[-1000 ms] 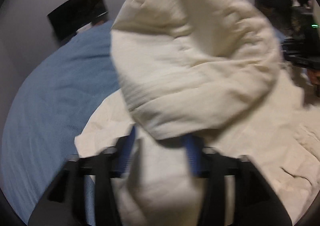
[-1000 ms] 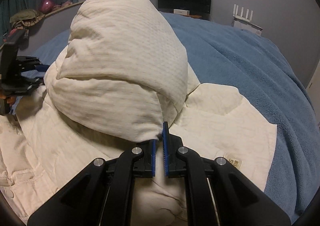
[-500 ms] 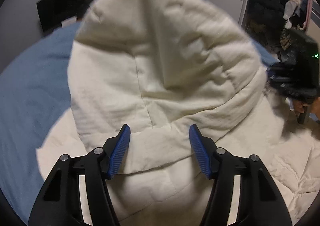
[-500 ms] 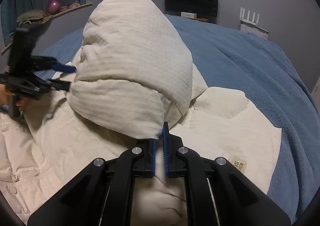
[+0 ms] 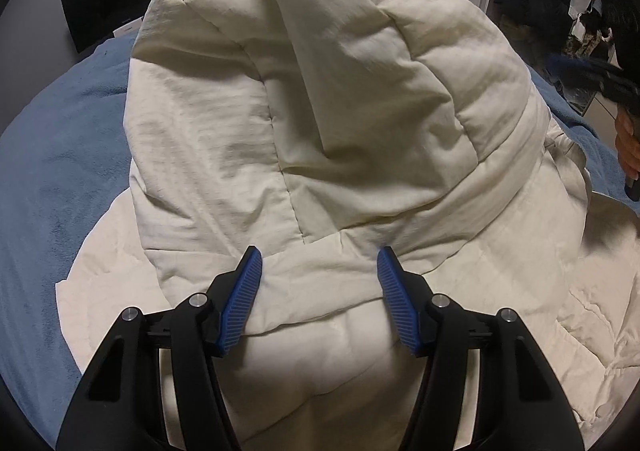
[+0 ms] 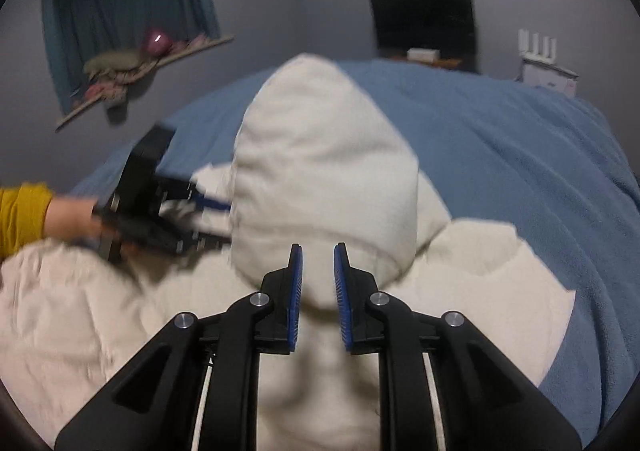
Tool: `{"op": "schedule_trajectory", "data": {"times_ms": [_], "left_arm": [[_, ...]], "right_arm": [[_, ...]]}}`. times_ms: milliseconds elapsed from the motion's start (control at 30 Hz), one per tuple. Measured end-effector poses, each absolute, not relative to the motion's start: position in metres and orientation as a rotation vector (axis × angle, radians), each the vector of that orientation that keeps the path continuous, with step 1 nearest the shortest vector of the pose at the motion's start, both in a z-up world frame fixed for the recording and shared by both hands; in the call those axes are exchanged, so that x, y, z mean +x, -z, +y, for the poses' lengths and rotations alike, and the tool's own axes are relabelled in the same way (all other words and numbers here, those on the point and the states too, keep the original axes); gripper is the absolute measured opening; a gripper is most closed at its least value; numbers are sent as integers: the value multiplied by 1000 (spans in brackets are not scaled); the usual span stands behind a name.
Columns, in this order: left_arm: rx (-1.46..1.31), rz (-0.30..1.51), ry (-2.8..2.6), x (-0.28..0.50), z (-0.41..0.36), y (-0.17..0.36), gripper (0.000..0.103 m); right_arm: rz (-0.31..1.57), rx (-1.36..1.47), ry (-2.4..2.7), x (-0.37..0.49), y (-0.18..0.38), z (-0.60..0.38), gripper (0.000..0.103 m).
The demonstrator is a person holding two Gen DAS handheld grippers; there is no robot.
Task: Fold large clothes
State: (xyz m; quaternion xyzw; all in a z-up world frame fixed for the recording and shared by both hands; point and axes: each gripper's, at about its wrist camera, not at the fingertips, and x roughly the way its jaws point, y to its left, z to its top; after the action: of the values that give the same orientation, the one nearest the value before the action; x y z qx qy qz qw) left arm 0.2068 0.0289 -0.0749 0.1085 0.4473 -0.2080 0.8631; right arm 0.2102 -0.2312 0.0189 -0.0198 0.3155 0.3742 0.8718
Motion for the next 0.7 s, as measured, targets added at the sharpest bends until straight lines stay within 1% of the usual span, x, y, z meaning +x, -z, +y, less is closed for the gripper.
{"op": "schedule_trajectory", "data": {"times_ms": [167,267,467,567,700], "left_arm": [[229,941,439,203,29,78,58],[234,946,441,204,29,78,58],[233,947,478,203,36,71,56],[181,915,536,197,50,52,55],[133,763,605,186,47,7,54]], "right_arm": [[709,-99,-782,223,-5,-178,14],[761,-73,-810,233,11,-148,14],[843,-135,-775,241,38,-111,14],[844,-132,-775,241,38,-110,14],[831,-116,-783,237,39,-111,14]]}}
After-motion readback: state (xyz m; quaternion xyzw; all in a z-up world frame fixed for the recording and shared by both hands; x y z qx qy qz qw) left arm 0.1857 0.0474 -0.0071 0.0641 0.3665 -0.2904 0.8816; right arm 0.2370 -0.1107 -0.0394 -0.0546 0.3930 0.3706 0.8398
